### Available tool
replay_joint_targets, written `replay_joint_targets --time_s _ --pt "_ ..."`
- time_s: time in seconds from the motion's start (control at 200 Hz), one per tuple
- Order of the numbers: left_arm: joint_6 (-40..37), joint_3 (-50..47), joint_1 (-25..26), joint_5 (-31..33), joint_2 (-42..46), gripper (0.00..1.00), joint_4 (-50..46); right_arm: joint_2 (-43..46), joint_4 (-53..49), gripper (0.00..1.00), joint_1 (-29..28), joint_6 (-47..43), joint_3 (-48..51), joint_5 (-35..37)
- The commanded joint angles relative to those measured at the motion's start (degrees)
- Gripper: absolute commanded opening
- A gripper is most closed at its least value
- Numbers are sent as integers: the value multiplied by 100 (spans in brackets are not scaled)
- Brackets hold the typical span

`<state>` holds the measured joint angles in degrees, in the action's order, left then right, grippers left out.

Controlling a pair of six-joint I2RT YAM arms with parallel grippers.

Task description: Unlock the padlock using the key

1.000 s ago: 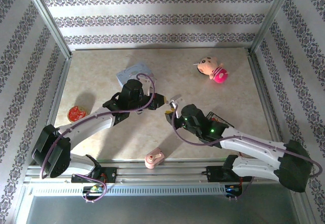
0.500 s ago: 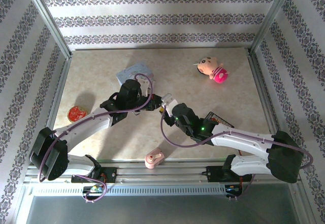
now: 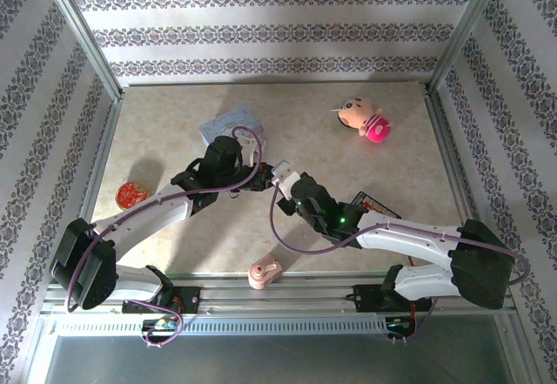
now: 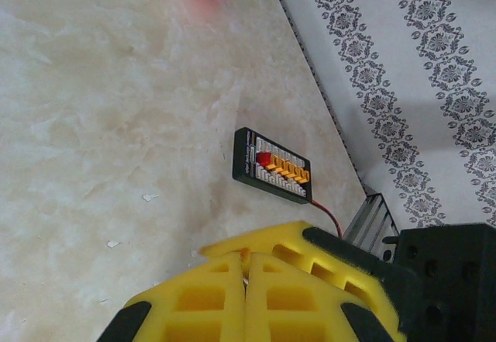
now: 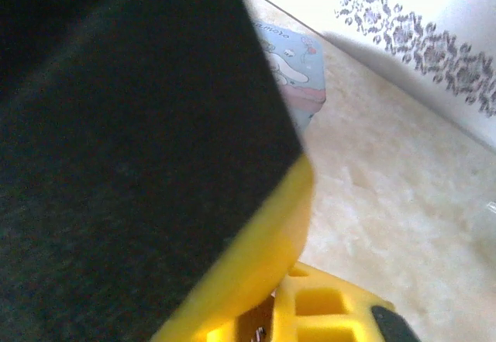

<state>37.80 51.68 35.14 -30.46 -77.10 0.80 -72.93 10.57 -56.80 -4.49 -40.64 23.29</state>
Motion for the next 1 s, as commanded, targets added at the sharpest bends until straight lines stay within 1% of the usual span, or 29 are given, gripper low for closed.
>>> replay_joint_targets --time_s 0.0,0.02,0.07,0.1,0.15,0.225,0.255,0.29,0.345,0.4,0.465,0.49,0.55,0.64,0.72,0.845,0.994 --pt "40 31 -76 -224 119 0 216 57 226 0 -25 121 -45 122" --pt "56 13 -85 -225 127 1 253 71 220 0 -25 149 -36 111" --pt "99 -21 -110 -217 152 10 330 114 218 0 -21 226 7 89" --pt "120 -48 -133 -222 176 19 377 144 218 0 -23 276 40 66" --pt "168 -99 -203 -237 248 36 484 213 209 0 -16 375 103 39" --pt "245 -224 -373 -205 452 58 688 357 178 0 31 615 211 -23" --pt "234 -277 -435 -126 579 64 711 431 174 0 67 726 267 -127" --pt "163 -321 -500 -4 721 68 688 522 174 0 117 862 329 -293" --pt "-63 -350 -562 227 950 70 578 675 164 0 225 1111 429 -607" --pt "-386 -365 -597 418 1170 68 474 829 165 0 418 1427 506 -1129" --pt "-731 -417 -613 532 1391 68 463 973 175 0 764 1825 561 -2026" --pt "-831 -445 -621 539 1463 67 492 1009 212 0 906 1974 578 -2483" --pt "-1038 -517 -647 455 1612 69 621 1052 393 0 1217 2282 625 -3415" --pt "-1187 -584 -704 53 1710 70 875 1039 723 0 1570 2631 672 -4540" --pt "-1196 -555 -767 -411 1680 74 980 975 972 0 1777 2826 659 -5316" --pt "-976 -541 -834 -1048 1531 78 1232 879 1292 0 1881 2986 610 -6039" --pt "-419 -736 -885 -1929 1313 84 2356 738 1706 0 1891 3202 569 -6570"
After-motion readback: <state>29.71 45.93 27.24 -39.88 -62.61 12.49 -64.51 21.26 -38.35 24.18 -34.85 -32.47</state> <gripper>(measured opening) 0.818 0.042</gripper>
